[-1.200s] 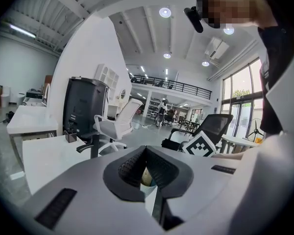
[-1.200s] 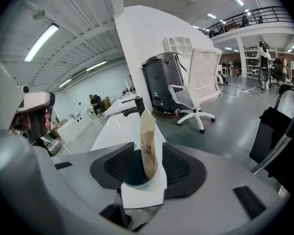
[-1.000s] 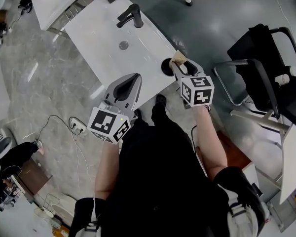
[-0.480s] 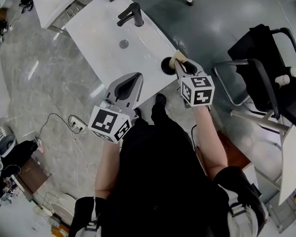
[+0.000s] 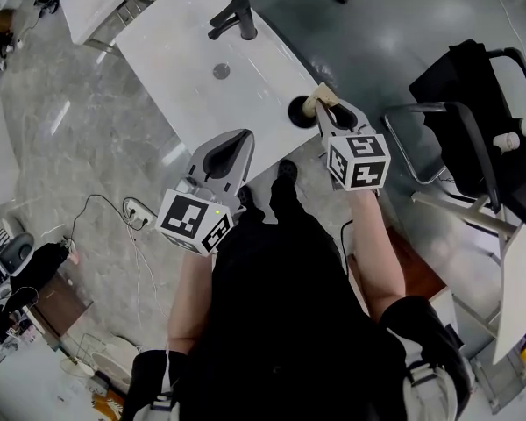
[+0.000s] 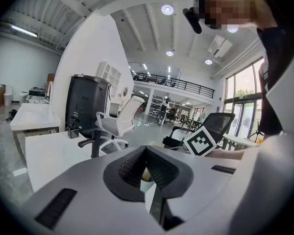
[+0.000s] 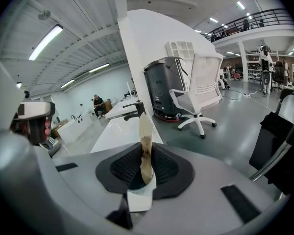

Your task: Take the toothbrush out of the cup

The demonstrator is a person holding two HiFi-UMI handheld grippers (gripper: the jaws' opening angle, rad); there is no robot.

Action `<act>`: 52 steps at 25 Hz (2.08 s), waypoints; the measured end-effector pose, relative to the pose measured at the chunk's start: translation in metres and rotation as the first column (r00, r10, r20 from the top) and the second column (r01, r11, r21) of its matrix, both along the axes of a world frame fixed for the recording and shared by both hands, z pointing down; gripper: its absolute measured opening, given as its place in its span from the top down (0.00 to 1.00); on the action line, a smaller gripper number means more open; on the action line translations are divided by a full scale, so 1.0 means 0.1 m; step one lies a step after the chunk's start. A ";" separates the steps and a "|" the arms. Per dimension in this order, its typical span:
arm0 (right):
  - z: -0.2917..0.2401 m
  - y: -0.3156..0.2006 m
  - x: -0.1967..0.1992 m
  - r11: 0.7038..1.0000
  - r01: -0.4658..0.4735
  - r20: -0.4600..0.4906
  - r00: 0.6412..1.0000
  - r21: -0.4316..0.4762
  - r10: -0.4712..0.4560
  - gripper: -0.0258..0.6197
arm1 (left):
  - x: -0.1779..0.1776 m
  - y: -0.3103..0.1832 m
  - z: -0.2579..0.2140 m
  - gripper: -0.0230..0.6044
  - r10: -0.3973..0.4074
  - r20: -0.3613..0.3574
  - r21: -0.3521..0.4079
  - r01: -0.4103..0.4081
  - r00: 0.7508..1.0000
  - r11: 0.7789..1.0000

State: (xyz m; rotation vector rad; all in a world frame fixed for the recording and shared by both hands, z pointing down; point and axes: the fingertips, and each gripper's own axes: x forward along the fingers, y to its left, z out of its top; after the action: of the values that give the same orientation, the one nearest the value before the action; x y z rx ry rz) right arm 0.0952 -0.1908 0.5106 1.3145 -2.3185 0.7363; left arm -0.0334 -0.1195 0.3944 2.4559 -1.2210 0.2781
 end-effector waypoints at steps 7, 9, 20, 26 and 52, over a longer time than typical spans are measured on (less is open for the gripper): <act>-0.27 0.03 0.04 0.998 -0.020 0.029 0.999 0.053 0.018 0.84 | -0.03 0.10 0.01 0.94 0.022 -0.004 -0.003 -0.022 1.000 1.000; -0.37 0.04 0.03 0.997 -0.027 0.037 0.999 0.073 0.024 0.84 | -0.07 0.14 0.00 0.94 0.030 -0.009 0.001 -0.030 1.000 1.000; -1.14 0.43 -0.04 0.945 -0.202 0.060 0.979 0.258 0.192 0.84 | -0.51 0.54 -0.17 0.94 0.109 -0.050 0.060 -0.106 0.993 0.993; -1.59 0.88 -0.26 0.904 -0.258 0.116 0.966 0.340 0.232 0.84 | -0.77 0.82 -0.32 0.94 0.147 -0.078 0.111 -0.138 0.986 0.984; -1.69 2.69 -1.52 0.923 -0.244 0.289 0.945 0.298 0.156 0.84 | -1.50 1.96 -0.50 0.94 0.236 -0.126 0.168 -0.213 0.964 0.962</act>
State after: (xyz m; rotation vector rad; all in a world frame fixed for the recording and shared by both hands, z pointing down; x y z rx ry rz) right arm -0.0567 0.0785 0.3420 1.7166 -2.6298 0.6311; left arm -0.1830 0.0767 0.3439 2.6983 -0.9346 0.0662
